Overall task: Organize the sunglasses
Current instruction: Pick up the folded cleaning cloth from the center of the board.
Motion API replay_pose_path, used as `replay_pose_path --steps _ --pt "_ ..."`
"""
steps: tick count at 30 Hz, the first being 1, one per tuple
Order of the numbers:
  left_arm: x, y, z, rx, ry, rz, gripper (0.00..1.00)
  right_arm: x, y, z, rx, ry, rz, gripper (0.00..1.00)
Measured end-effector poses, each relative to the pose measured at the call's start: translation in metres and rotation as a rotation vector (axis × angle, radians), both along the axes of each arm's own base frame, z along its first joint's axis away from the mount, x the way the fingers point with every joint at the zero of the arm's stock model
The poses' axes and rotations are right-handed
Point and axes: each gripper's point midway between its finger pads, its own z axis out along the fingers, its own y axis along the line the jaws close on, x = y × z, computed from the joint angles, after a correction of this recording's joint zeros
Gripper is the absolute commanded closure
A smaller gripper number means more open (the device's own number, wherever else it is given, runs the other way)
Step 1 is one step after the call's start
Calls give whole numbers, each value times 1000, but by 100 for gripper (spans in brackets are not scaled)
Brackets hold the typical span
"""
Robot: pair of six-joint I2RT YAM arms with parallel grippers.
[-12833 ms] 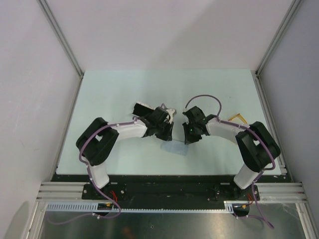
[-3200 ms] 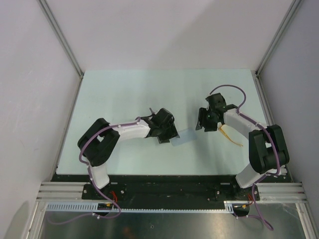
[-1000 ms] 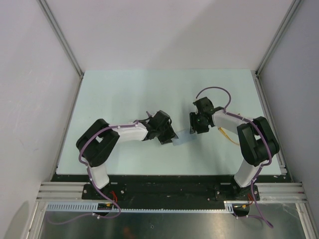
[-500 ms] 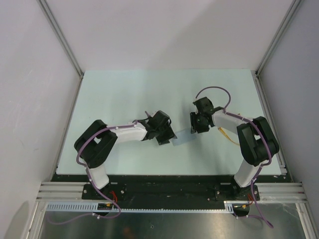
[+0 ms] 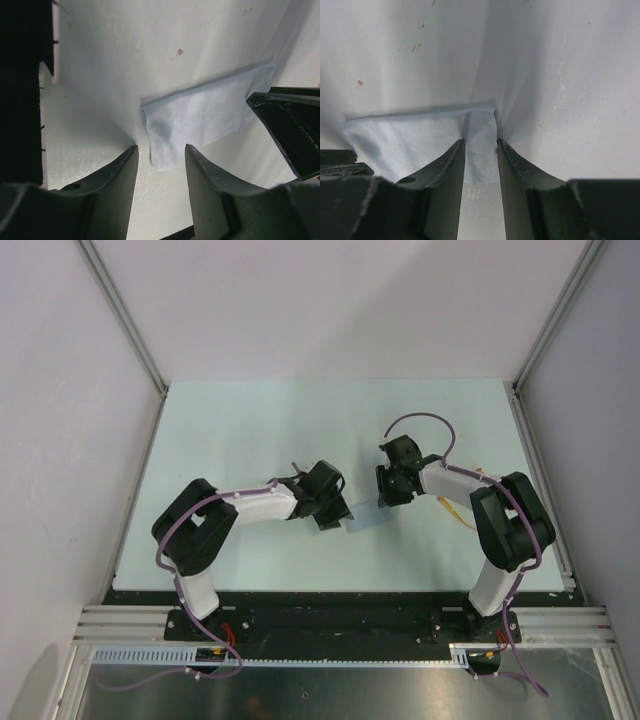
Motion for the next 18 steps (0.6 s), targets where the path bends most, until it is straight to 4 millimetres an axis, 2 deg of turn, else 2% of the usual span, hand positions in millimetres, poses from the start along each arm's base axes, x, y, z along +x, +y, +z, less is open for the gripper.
replay_pose_path --steps 10,18 --pt "6 -11 1 -17 -3 -33 48 0 1 -1 1 1 1 75" --pt "5 -12 -1 -22 5 -38 57 1 1 -1 4 2 2 78"
